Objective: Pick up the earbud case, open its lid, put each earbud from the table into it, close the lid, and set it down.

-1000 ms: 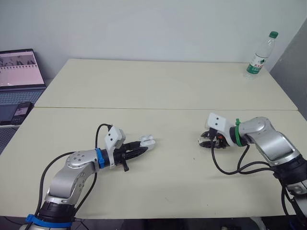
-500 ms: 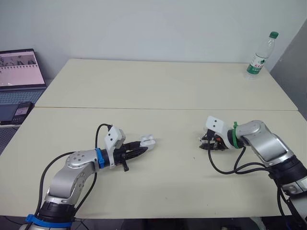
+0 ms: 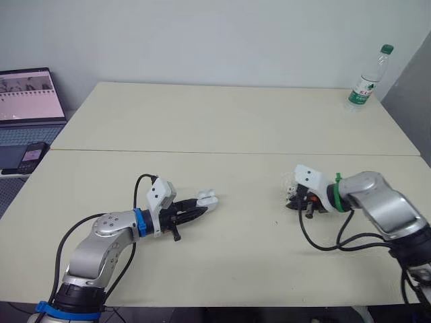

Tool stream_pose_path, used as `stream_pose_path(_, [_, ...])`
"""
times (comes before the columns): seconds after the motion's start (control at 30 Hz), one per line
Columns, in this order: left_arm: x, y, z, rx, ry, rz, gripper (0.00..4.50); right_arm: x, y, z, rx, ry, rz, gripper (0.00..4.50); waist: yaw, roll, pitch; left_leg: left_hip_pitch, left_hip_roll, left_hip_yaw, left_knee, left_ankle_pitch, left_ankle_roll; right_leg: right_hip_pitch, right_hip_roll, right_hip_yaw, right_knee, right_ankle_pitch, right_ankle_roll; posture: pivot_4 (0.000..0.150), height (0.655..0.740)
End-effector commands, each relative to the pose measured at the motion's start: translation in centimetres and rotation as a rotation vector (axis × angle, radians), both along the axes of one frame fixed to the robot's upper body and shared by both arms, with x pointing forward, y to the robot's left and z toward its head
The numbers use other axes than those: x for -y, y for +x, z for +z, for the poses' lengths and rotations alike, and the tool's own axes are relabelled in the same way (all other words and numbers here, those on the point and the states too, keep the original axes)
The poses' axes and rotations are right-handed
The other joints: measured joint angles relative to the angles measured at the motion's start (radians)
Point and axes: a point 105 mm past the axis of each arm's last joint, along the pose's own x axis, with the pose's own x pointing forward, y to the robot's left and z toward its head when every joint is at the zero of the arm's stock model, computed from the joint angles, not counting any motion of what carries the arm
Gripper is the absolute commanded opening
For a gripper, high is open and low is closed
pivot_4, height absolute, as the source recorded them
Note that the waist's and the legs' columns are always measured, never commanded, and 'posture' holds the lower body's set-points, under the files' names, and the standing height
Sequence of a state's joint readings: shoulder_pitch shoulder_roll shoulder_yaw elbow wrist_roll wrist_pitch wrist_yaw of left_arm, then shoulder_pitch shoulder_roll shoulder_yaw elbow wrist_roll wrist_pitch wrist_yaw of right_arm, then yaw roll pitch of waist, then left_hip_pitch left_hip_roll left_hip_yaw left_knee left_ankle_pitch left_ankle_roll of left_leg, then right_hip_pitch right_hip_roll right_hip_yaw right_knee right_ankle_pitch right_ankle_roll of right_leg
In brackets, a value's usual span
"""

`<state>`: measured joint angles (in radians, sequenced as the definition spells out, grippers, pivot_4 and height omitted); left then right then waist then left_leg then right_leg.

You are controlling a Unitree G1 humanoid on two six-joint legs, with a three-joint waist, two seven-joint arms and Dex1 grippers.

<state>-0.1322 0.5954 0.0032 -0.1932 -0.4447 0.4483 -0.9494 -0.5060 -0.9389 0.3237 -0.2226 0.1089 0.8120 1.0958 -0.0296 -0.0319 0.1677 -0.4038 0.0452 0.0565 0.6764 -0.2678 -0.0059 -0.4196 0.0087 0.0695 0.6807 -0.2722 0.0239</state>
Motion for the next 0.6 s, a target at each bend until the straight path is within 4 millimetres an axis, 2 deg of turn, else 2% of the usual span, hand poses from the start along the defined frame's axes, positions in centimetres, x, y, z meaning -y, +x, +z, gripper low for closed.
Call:
stream_pose_path(0.03, [0.0,-0.2,0.7,0.037,0.000,-0.008,0.81,4.3,-2.5,1.6,-0.030,-0.161,0.038,0.32,0.008,0.001,0.000,0.000,-0.001,-0.001,0.000,0.000,0.000,0.000,-0.001,-0.001,0.000,0.000,0.000,0.150,0.7362])
stream_pose_path(0.1, [0.3,-0.2,0.6,0.034,-0.004,-0.013,0.81,6.3,-3.7,1.1,-0.065,-0.256,0.050,0.32,0.005,0.000,0.001,0.000,-0.001,0.000,0.000,0.000,0.000,0.000,-0.002,-0.001,-0.001,0.000,0.000,0.150,0.7362])
stream_pose_path(0.23, [0.6,-0.2,0.6,0.033,-0.012,-0.023,0.81,7.8,-5.2,-0.3,-0.098,-0.343,0.064,0.32,-0.006,-0.001,0.001,0.002,0.001,0.002,0.000,0.000,0.000,0.001,-0.001,0.000,0.000,0.000,0.000,0.150,0.7362])
stream_pose_path(0.3, [0.7,-0.2,0.6,0.034,-0.011,-0.025,0.81,8.6,-5.2,-0.9,-0.097,-0.383,0.015,0.32,-0.009,-0.001,0.001,0.003,0.002,0.002,0.000,0.000,0.000,0.001,0.000,0.001,0.001,-0.001,0.002,0.150,0.7362])
stream_pose_path(0.4, [0.7,-0.1,0.6,0.035,-0.009,-0.026,0.81,8.6,-4.7,-1.4,-0.080,-0.364,-0.046,0.32,-0.008,-0.001,0.001,0.005,0.002,0.002,0.001,0.000,0.000,0.002,0.001,0.001,0.002,-0.001,0.003,0.150,0.7362])
stream_pose_path(0.6, [0.5,-0.1,0.8,0.037,-0.004,-0.022,0.81,8.0,-5.3,-1.9,-0.124,-0.349,-0.050,0.32,-0.007,-0.003,0.001,0.005,0.002,0.002,0.001,0.000,0.000,0.004,0.000,0.001,0.000,0.000,0.003,0.150,0.7362])
